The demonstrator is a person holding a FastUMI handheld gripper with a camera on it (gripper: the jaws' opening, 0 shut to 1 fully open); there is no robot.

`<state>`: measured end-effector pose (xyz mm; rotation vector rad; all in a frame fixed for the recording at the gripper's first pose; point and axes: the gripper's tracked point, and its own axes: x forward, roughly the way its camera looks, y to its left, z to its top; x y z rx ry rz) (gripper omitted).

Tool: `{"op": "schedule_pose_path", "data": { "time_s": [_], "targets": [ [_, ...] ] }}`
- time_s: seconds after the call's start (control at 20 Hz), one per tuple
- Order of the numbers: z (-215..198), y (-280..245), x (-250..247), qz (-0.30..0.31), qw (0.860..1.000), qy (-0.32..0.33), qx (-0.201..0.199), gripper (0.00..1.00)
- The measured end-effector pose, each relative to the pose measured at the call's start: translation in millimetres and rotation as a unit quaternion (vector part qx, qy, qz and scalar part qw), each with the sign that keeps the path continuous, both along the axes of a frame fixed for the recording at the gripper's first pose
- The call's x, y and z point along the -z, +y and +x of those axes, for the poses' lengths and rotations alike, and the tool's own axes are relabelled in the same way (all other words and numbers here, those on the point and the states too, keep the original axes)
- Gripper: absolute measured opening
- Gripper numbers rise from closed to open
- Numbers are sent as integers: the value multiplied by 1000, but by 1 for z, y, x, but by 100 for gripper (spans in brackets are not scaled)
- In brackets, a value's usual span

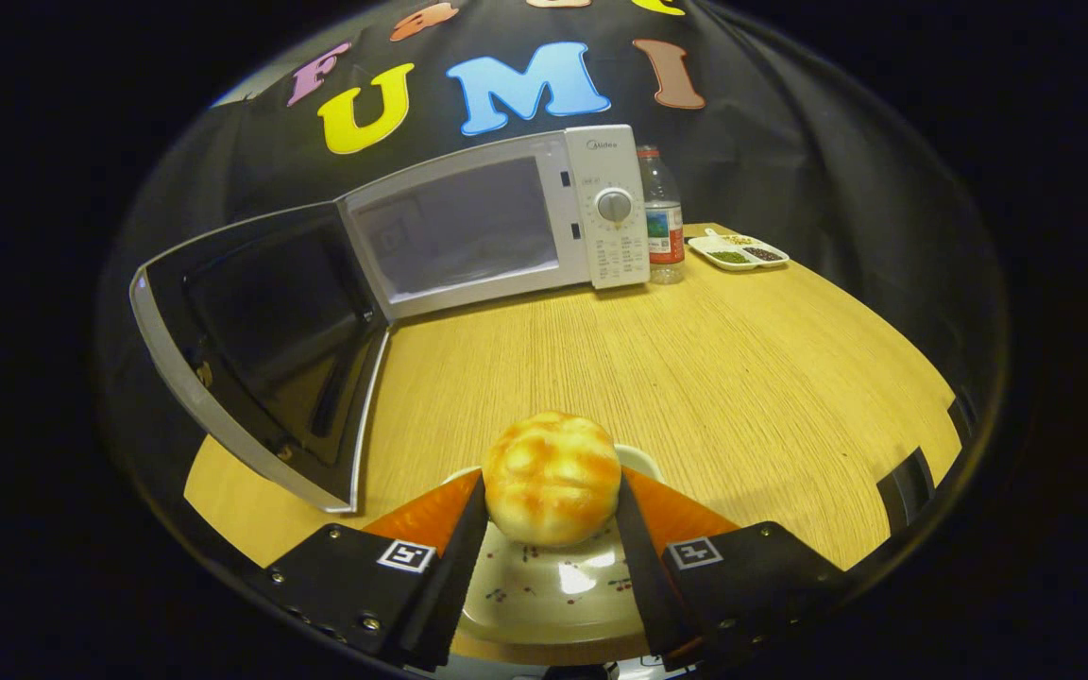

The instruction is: Open the microwave, put the food inside, and close the microwave door.

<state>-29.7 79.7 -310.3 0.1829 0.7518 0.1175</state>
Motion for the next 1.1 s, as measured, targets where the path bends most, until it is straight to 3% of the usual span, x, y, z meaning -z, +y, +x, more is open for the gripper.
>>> {"op": "schedule_pose_path", "data": {
  "time_s": [0.5,1.1],
  "targets": [
    [101,42,-51,77,995,-58,-8,74],
    [190,90,-56,136,986,-89,-28,74]
  ]
}}
